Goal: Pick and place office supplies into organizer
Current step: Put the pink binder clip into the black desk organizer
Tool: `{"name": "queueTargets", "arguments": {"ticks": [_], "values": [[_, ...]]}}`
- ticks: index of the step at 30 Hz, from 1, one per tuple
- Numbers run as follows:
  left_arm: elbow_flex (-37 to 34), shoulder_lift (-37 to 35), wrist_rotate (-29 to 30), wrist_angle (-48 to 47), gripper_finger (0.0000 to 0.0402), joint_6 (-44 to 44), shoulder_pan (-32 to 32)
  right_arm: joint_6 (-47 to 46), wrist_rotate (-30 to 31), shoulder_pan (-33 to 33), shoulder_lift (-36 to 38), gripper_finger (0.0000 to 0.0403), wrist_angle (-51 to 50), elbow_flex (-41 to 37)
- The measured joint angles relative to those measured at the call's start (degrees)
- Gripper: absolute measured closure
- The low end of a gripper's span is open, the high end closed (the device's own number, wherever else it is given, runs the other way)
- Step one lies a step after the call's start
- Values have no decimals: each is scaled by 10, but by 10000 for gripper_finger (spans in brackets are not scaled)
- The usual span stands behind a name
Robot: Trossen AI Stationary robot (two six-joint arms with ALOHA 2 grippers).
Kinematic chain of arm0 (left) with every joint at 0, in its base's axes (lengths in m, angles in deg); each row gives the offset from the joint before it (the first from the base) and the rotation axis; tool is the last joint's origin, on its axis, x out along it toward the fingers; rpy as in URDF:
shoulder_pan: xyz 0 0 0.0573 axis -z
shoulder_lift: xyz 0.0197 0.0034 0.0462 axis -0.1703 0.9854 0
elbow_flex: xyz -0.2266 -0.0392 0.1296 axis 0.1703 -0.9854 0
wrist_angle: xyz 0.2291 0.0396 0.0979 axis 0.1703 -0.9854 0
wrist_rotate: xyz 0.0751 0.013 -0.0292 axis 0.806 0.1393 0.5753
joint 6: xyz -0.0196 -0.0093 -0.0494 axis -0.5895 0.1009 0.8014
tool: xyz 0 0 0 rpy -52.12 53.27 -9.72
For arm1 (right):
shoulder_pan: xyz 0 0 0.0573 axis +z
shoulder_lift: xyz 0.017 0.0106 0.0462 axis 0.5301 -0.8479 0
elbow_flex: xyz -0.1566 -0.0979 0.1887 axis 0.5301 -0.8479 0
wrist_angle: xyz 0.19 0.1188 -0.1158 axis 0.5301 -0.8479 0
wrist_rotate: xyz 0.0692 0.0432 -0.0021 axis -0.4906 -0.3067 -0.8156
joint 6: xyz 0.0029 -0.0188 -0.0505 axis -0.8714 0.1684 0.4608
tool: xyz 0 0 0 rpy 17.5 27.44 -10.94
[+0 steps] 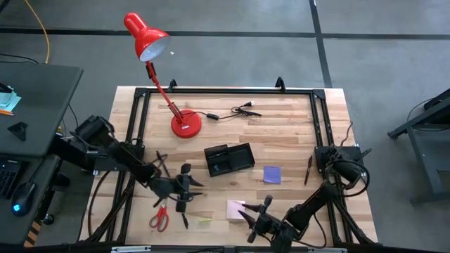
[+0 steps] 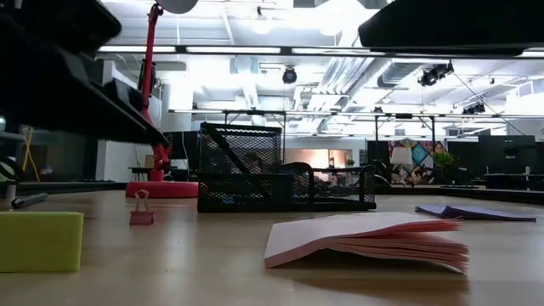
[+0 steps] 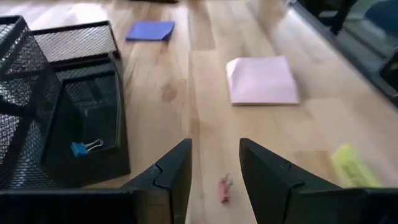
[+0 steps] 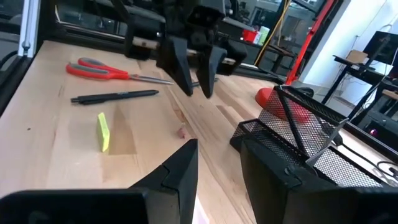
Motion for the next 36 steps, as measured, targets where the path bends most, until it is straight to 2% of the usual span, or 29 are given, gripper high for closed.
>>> {"name": "queueTargets", "arguments": {"ticks": [3,12,21,28,36], "values": [[11,21,8,-1,277,1,-3,-7,-1,0,0,289,-6,0],[19,26,-27,-6,277,18,-1,-49,-6,-2,0,289,-44,0],[19,26,-14,-35,277,35,-1,-52,-6,-2,0,289,-43,0],[18,40,-29,-37,277,40,-1,-52,-6,-2,0,289,-43,0],[21,70,-32,3,277,44,-1,-57,-6,-3,0,289,-47,0]]}}
